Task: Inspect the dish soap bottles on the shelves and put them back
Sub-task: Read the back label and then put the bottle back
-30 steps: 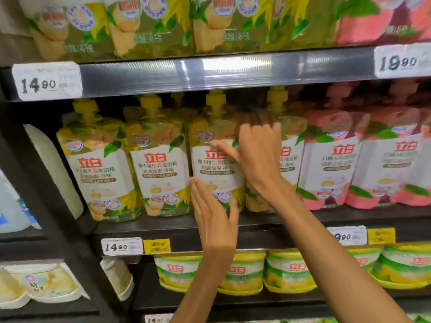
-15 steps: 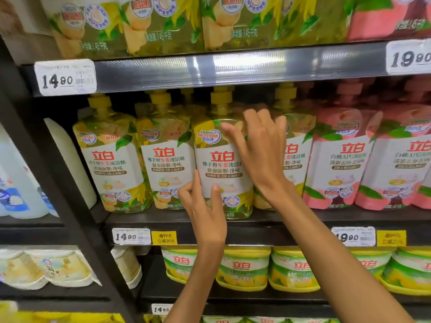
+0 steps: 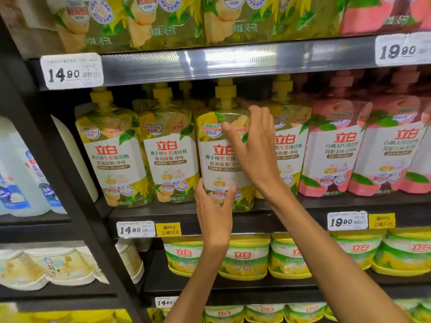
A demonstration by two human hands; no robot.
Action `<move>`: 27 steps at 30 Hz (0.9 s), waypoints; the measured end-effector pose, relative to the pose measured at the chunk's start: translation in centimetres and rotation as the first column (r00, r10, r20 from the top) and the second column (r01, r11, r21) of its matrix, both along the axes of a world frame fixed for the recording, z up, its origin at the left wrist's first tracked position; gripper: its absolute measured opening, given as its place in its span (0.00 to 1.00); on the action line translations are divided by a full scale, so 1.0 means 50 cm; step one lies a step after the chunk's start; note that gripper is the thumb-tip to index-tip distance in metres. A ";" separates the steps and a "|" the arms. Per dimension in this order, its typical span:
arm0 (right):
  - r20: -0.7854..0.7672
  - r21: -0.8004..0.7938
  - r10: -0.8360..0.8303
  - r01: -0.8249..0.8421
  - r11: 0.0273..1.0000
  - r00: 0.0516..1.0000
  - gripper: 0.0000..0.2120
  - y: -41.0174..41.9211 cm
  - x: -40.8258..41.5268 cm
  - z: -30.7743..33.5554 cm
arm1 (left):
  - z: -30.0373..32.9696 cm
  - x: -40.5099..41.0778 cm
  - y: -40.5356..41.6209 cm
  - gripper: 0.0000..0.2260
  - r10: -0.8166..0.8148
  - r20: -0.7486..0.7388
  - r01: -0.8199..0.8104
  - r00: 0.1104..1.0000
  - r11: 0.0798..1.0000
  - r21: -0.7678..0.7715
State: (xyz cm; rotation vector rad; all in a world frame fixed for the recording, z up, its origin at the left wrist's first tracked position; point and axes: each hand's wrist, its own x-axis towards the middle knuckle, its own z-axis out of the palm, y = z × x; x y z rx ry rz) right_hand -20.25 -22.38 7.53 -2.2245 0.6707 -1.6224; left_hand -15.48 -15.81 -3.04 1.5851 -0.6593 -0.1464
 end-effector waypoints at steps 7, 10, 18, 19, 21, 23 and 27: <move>0.110 0.046 0.150 -0.155 0.987 0.983 0.19 0.024 -0.009 -0.001 | 0.014 0.025 0.038 0.46 -0.051 0.005 0.051 0.999 0.993 0.109; 0.149 0.087 0.187 -0.201 0.976 0.971 0.18 0.031 -0.021 0.006 | 0.035 0.036 0.051 0.44 -0.132 0.023 0.127 0.991 0.978 0.163; 0.259 0.290 0.202 -0.276 0.917 0.945 0.16 0.049 -0.064 0.033 | 0.039 0.012 0.092 0.42 -0.323 -0.172 0.332 0.931 0.943 0.022; 0.268 0.294 0.205 -0.282 0.913 0.941 0.16 0.052 -0.069 0.031 | 0.036 0.004 0.098 0.42 -0.329 -0.183 0.335 0.926 0.942 0.003; 0.266 0.300 0.239 -0.316 0.900 0.934 0.17 0.055 -0.080 0.027 | 0.034 -0.005 0.112 0.40 -0.350 -0.204 0.350 0.914 0.936 -0.038; 0.233 0.314 0.297 -0.361 0.878 0.926 0.22 0.050 -0.092 0.019 | 0.041 -0.006 0.128 0.36 -0.390 -0.239 0.389 0.889 0.920 -0.056; 0.304 0.616 0.436 -0.524 0.588 0.847 0.43 0.035 -0.100 -0.011 | 0.050 -0.016 0.165 0.29 -0.500 -0.294 0.490 0.815 0.865 -0.111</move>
